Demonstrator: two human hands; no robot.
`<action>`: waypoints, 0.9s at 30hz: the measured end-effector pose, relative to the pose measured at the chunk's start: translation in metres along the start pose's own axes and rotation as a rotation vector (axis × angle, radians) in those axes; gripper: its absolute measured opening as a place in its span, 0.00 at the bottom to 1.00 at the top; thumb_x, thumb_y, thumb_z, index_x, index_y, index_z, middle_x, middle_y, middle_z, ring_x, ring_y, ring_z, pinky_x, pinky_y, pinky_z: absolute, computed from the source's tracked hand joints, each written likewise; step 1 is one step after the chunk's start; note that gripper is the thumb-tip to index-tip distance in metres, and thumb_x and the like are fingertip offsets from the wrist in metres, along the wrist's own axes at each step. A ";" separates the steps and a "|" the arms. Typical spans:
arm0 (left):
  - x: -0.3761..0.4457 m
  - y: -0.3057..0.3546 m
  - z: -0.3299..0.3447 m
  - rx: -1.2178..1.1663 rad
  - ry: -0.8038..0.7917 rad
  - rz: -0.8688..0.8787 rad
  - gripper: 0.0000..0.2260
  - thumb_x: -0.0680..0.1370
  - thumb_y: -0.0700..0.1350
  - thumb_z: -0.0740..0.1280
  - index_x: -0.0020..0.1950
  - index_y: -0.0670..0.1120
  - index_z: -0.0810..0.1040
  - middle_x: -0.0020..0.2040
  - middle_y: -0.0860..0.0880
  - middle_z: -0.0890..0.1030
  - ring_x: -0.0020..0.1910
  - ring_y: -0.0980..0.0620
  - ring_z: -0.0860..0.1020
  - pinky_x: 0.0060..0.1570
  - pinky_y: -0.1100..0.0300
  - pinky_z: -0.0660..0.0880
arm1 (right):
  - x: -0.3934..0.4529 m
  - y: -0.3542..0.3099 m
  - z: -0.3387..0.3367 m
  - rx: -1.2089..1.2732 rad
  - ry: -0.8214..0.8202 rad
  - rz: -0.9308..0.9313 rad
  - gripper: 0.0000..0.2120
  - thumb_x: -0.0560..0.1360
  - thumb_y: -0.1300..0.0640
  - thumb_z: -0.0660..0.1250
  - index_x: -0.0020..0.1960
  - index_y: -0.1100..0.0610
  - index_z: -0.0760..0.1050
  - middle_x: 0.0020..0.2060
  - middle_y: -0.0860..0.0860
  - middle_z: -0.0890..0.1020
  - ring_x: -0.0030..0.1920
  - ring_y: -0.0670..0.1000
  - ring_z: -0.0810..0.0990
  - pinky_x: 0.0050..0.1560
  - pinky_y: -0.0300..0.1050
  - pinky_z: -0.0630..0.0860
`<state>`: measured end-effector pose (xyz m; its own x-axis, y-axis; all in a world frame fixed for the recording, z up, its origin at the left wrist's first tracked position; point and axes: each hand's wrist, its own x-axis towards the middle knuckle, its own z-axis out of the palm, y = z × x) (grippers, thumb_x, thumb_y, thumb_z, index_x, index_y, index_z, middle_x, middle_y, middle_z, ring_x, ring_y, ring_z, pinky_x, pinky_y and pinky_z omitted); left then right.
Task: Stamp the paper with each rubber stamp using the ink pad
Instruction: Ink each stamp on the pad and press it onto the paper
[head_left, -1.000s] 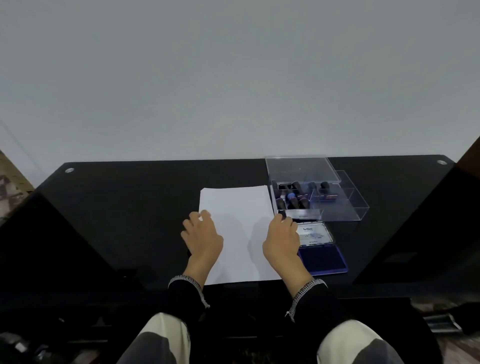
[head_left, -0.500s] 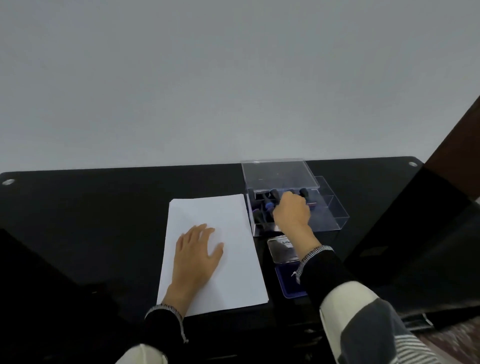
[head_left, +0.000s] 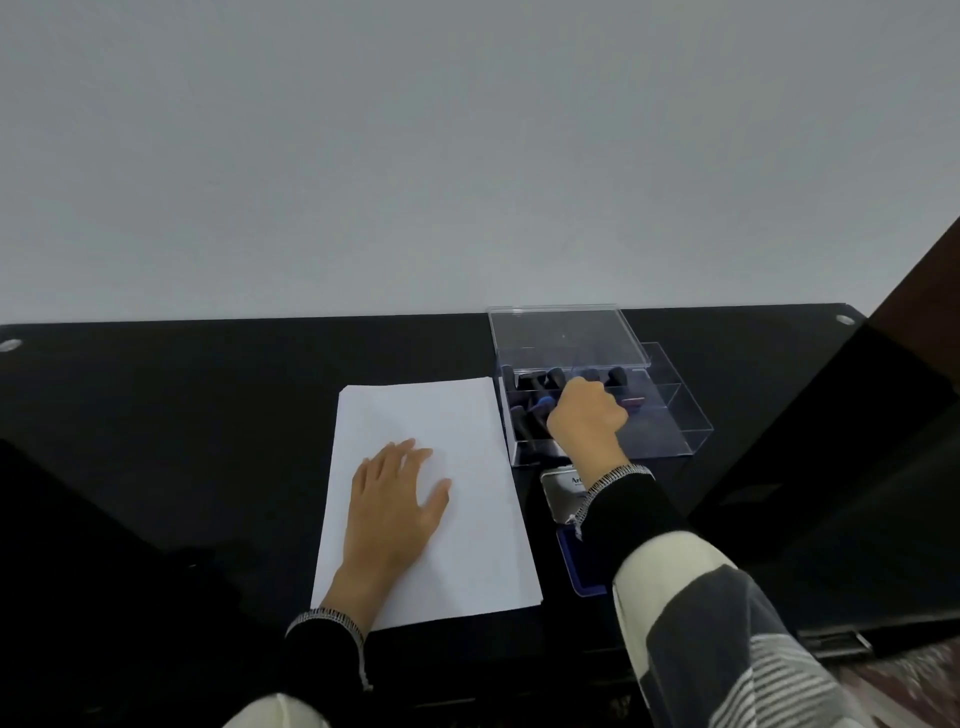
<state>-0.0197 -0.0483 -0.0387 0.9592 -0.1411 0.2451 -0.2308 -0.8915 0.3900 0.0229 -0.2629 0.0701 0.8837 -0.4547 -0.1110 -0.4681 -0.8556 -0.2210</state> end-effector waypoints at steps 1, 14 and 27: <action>0.000 0.000 0.000 -0.010 0.017 0.002 0.27 0.75 0.64 0.51 0.65 0.50 0.75 0.67 0.51 0.73 0.68 0.49 0.69 0.70 0.51 0.61 | -0.002 0.002 -0.002 0.074 0.034 0.018 0.17 0.76 0.58 0.66 0.63 0.61 0.70 0.59 0.58 0.77 0.59 0.59 0.77 0.56 0.52 0.73; -0.010 0.030 -0.010 -0.043 0.023 0.079 0.09 0.81 0.47 0.61 0.56 0.48 0.79 0.57 0.51 0.78 0.56 0.50 0.74 0.57 0.57 0.69 | -0.065 0.079 0.008 0.988 0.319 -0.139 0.04 0.78 0.62 0.64 0.49 0.57 0.69 0.35 0.48 0.71 0.32 0.41 0.72 0.32 0.31 0.70; -0.032 0.091 -0.006 0.064 -0.527 0.308 0.57 0.62 0.81 0.57 0.80 0.49 0.43 0.80 0.51 0.43 0.78 0.51 0.38 0.75 0.49 0.35 | -0.070 0.108 0.035 1.113 0.334 -0.135 0.06 0.79 0.57 0.63 0.56 0.50 0.73 0.44 0.40 0.77 0.44 0.40 0.76 0.42 0.28 0.70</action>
<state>-0.0721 -0.1222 -0.0054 0.8054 -0.5760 -0.1400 -0.5160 -0.7975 0.3127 -0.0894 -0.3151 0.0197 0.8033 -0.5603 0.2018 0.0391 -0.2885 -0.9567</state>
